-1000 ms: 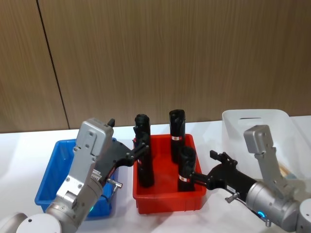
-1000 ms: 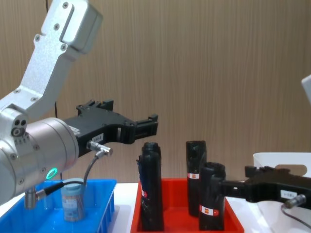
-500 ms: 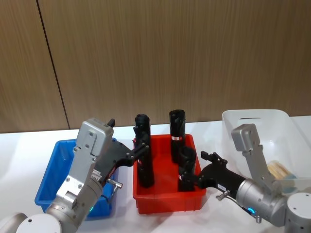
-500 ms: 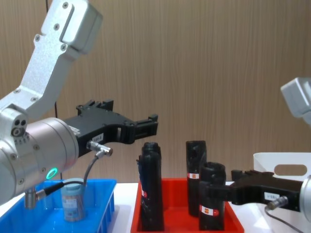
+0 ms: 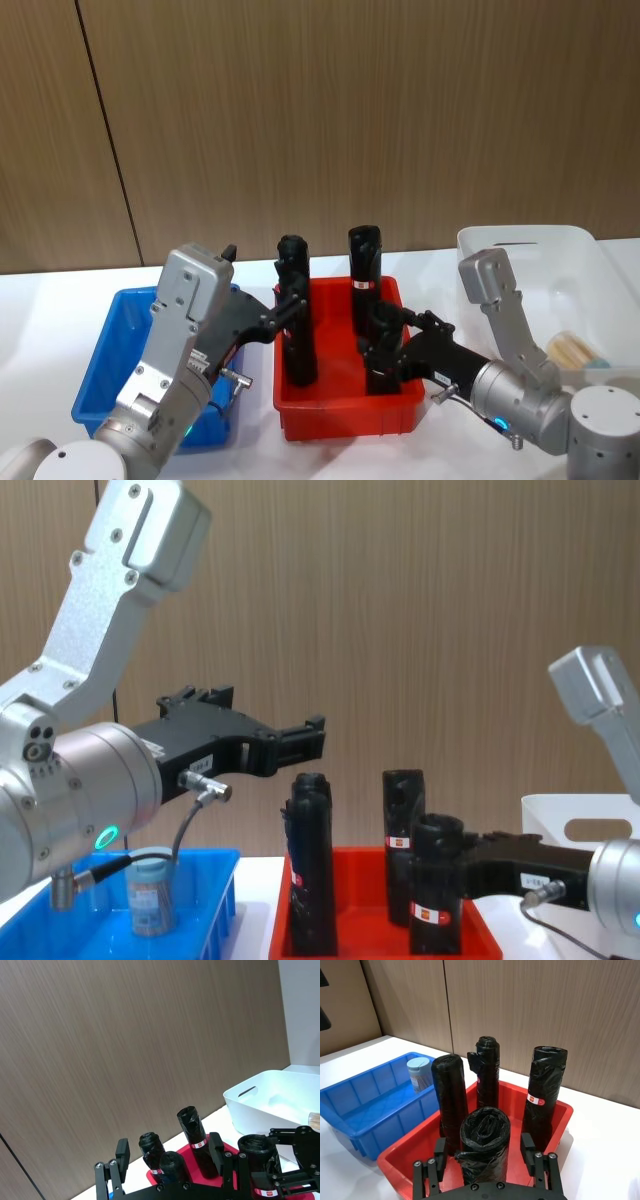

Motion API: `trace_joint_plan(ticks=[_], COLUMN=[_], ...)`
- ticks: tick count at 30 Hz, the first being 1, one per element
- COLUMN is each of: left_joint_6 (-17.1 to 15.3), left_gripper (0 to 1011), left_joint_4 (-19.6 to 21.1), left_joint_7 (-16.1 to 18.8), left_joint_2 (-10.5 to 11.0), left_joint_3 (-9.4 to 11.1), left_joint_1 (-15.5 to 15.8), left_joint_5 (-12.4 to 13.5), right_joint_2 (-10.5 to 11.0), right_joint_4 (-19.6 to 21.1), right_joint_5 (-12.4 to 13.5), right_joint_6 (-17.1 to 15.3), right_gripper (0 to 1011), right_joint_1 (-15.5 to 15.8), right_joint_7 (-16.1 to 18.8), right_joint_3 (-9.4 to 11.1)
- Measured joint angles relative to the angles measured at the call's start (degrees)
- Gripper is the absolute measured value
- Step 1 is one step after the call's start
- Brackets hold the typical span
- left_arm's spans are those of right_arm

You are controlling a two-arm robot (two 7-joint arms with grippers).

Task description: Pick the cotton swabs from the blue box and place them into the white box.

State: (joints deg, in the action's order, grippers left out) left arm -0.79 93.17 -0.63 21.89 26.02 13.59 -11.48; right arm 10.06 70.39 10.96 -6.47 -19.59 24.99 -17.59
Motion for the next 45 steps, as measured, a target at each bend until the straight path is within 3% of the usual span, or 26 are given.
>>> trace_joint_plan(ticks=[5,14,17,27,45], left_joint_6=[0.00,0.00,0.00,0.00,0.00], left_gripper=[1004,1004,1004,1004,1004], left_joint_4=[0.00,0.00,0.00,0.00,0.00], left_joint_7=[0.00,0.01,0.00,0.00,0.01], left_joint_2=[0.00,0.00,0.00,0.00,0.00], left_joint_3=[0.00,0.00,0.00,0.00,0.00], left_joint_1=[0.00,0.00,0.00,0.00,0.00], left_joint_5=[0.00,0.00,0.00,0.00,0.00], right_joint_2=[-0.38,-0.85,-0.88,-0.63,1.33], right_joint_4=[-1.04,-2.31,-2.35,-0.57,8.54], right_joint_5=[-0.10,-0.22,-0.23,0.71,5.01], right_joint_6=[0.16,0.58,0.63,0.18,-1.90], right_gripper=[849,538,477,409,360], right_joint_1=[-0.73,-1.63,-1.71,-1.58,-1.60], right_joint_7=[-0.10,-0.16,-0.17,-0.18,-1.87], right_joint_3=[-0.15,-0.35,-0.36,-0.15,2.49])
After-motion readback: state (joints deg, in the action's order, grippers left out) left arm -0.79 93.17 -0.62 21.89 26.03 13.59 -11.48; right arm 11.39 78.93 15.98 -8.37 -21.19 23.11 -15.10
